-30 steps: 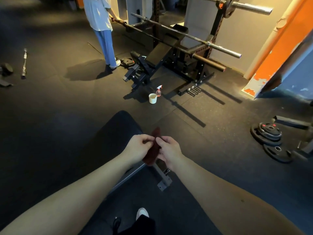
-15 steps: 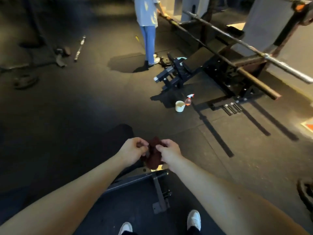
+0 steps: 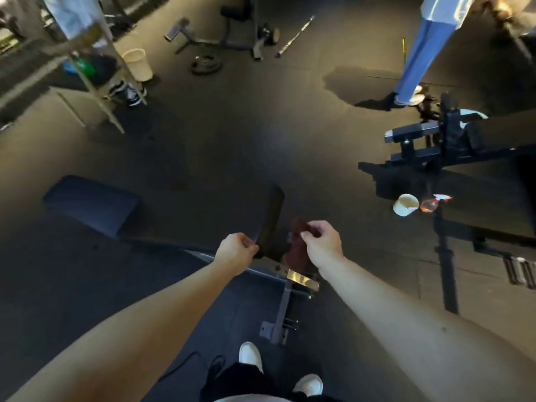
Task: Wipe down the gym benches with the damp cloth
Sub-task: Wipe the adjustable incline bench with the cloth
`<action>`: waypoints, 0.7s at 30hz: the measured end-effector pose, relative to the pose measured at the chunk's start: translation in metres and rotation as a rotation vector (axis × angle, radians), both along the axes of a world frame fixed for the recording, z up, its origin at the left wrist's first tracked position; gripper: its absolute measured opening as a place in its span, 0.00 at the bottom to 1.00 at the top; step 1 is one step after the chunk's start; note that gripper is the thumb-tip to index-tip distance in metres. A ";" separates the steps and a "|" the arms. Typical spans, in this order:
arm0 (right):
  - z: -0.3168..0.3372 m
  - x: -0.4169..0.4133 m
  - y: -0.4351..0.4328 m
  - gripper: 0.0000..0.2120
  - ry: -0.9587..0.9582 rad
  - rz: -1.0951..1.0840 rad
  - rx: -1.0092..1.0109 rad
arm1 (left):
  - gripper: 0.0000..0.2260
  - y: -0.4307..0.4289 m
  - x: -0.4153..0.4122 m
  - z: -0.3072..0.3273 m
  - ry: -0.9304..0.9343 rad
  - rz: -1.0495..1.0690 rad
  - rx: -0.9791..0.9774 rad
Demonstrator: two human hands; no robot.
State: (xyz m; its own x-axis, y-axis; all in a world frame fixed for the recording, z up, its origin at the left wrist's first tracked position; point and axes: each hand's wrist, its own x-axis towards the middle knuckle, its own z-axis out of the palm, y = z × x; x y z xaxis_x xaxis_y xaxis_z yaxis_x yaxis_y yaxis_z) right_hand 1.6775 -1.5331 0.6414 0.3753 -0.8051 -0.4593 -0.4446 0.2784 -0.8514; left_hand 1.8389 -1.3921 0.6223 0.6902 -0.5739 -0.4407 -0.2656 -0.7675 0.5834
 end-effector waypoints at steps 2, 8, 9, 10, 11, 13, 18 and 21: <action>-0.003 0.003 -0.003 0.12 -0.012 0.020 -0.010 | 0.08 0.001 0.002 -0.013 0.004 0.052 -0.006; -0.018 0.018 -0.024 0.10 0.035 0.184 0.012 | 0.16 -0.007 -0.001 -0.039 -0.042 0.146 -0.043; -0.022 0.023 -0.031 0.10 0.042 0.229 0.002 | 0.16 -0.010 -0.003 -0.042 -0.048 0.163 -0.050; -0.026 0.029 -0.038 0.10 0.040 0.272 -0.010 | 0.16 -0.013 -0.005 -0.045 -0.054 0.179 -0.045; -0.032 0.035 -0.046 0.10 0.032 0.316 -0.026 | 0.15 -0.016 -0.007 -0.050 -0.054 0.199 -0.030; -0.040 0.050 -0.058 0.09 0.018 0.413 -0.056 | 0.14 -0.018 -0.013 -0.057 -0.054 0.256 -0.012; -0.060 0.071 -0.070 0.07 -0.027 0.563 -0.172 | 0.15 -0.020 -0.034 -0.066 -0.125 0.380 -0.056; -0.075 0.078 -0.063 0.07 -0.070 0.603 -0.236 | 0.14 -0.022 -0.042 -0.071 -0.183 0.411 -0.084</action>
State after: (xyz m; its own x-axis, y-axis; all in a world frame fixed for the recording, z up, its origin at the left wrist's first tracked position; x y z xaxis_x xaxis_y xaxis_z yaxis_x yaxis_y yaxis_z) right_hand 1.7555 -1.5963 0.5660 0.8155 -0.5202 -0.2537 -0.4056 -0.2010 -0.8917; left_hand 1.7972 -1.4144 0.5511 0.9302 -0.2649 -0.2541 -0.0535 -0.7826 0.6202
